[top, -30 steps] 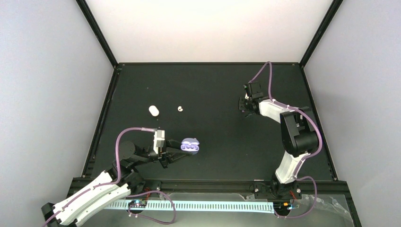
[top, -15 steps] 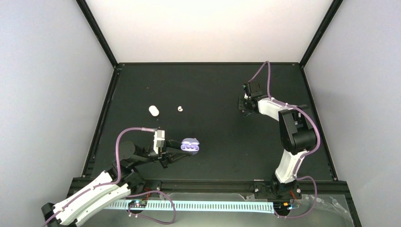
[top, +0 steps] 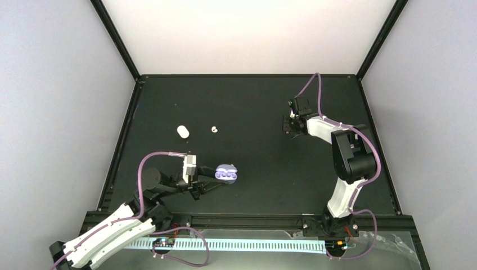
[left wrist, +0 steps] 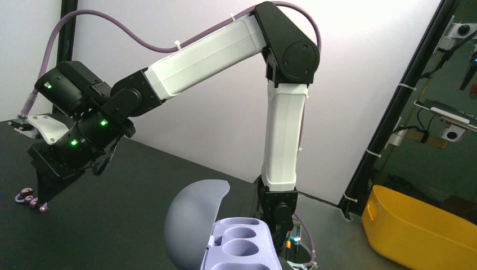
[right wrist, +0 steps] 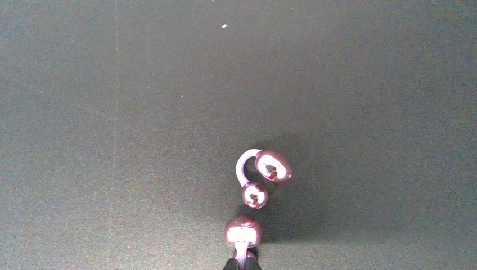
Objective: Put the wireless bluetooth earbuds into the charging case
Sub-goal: Pick up the earbud from the center of the board, then place the earbud in the charging case.
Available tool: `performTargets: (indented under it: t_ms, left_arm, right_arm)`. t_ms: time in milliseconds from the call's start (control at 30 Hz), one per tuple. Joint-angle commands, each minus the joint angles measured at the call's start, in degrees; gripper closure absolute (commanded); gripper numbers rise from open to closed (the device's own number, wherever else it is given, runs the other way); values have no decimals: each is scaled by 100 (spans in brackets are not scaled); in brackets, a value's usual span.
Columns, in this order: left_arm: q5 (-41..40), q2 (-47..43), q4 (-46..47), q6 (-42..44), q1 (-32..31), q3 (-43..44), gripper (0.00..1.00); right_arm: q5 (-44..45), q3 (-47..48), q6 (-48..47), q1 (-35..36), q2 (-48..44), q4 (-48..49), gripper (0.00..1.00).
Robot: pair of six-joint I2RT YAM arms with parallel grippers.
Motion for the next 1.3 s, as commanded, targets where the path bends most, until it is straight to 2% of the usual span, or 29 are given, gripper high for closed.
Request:
performTargets:
  t_ms: [0, 133, 333, 467, 600, 700, 800, 967, 1133, 1267]
  left_arm:
    - [-20, -69, 99, 6, -23, -12, 98]
    - [-26, -125, 81, -16, -27, -12, 98]
    - [-61, -154, 137, -54, -26, -4, 99]
    - [-8, -76, 157, -85, -24, 34, 98]
    - [-12, 7, 211, -95, -30, 41, 99]
    - [-22, 164, 360, -122, -31, 28, 98]
    - [53, 426, 585, -124, -26, 36, 98]
    - [310, 899, 884, -20, -31, 175, 98]
    - [467, 1103, 940, 125, -32, 275, 98]
    - [638, 1141, 946, 241, -36, 289, 98]
  right_arm:
    - [-111, -45, -74, -28, -98, 171, 99]
    - [-168, -377, 71, -20, -638, 411, 99]
    - [-710, -847, 613, 219, -2593, 336, 99]
    - [-1359, -826, 434, 523, -3986, -321, 99]
    - [-2498, -401, 133, 676, -5043, -1435, 99]
    - [-2705, 119, -191, 1335, -5487, -2485, 99]
    - [-2348, 692, -421, 2305, -5661, -3388, 99]
    - [-1894, 1550, -651, 3693, -5428, -4429, 99]
    - [-1252, 2089, -812, 4760, -5048, -5004, 99]
    - [-890, 2307, -870, 5471, -4676, -5073, 99]
